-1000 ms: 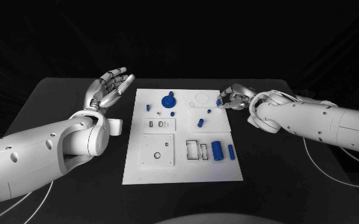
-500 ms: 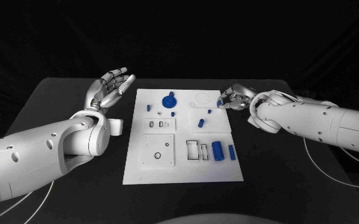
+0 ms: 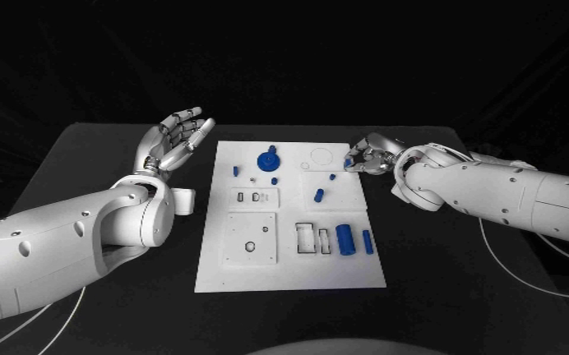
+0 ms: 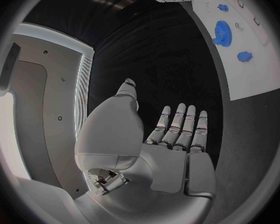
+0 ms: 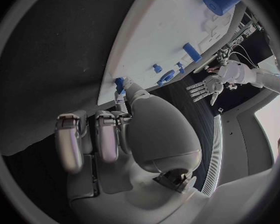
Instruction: Assemble the parts on the task board
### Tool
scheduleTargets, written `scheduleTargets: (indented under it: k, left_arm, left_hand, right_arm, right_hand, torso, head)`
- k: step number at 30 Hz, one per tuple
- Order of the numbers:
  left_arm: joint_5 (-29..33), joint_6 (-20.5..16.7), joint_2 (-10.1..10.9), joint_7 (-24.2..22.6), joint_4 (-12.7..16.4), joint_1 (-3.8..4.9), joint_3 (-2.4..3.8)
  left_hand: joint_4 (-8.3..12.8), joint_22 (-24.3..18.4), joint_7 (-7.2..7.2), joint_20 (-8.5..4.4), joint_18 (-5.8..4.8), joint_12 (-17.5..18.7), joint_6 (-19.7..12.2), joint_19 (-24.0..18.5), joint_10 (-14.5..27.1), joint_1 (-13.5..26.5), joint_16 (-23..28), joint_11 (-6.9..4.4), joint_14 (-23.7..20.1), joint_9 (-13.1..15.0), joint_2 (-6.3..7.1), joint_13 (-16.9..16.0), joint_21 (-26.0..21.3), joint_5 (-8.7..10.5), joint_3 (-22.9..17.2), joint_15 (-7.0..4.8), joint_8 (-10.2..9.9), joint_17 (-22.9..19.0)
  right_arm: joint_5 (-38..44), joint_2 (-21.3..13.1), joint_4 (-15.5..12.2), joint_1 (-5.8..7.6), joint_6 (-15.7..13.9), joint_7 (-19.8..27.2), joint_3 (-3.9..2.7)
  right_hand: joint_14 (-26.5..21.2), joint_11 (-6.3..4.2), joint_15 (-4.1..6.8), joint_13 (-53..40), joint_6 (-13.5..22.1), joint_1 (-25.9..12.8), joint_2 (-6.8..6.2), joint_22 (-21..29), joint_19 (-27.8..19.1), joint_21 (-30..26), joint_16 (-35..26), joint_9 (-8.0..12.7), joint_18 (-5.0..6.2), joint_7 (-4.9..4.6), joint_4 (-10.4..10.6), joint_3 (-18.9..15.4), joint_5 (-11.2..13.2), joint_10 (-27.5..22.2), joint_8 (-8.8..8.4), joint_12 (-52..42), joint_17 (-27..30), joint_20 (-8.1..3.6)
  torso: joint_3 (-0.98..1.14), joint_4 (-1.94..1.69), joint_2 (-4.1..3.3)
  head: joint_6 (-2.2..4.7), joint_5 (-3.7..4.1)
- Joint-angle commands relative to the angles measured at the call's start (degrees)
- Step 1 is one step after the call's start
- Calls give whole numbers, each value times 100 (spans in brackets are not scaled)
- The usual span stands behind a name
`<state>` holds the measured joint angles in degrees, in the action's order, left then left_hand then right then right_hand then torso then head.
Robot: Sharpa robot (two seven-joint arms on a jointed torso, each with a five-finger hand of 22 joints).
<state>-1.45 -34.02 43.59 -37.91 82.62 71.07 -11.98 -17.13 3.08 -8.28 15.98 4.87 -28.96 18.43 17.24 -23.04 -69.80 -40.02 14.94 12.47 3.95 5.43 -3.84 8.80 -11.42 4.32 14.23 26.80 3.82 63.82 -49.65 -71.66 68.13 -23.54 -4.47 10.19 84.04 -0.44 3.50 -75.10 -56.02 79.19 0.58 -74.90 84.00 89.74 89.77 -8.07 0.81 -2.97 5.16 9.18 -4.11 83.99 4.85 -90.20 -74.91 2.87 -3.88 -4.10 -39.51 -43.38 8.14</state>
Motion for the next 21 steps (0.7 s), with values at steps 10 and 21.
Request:
scheduleTargets:
  k: [10, 21]
  left_arm:
    - [-42, 69, 2, -42, 15, 4, 5]
    - [-42, 64, 16, -41, 20, 4, 4]
  left_hand:
    - [6, -7, -865, 16, 95, -25, -15, -36, 3, 0, -22, 2, -37, -8, -49, 9, -16, 29, -38, 19, 14, -6]
    - [6, -7, -865, 16, 95, -25, -15, -36, 3, 0, -22, 2, -37, -8, -49, 9, -16, 29, -38, 19, 14, -6]
  right_arm:
    - [88, 28, -5, -12, 0, -32, 6]
    - [17, -2, -103, -15, -443, 109, 6]
  right_hand:
    - [597, 65, -21, -1490, -437, 70, 84, -1510, 600, 26, 23, -7, -81, -63, 12, -13, -15, 601, 92, 20, -1509, 6]
    - [597, 86, -54, -1490, -629, 195, 158, -1510, 600, 26, 23, -8, -81, -72, -42, 18, -66, 601, 121, 20, -1509, 39]
  torso:
    - [3, 2, -1]
    - [3, 1, 5]
  head:
    - [12, -22]
    - [43, -49]
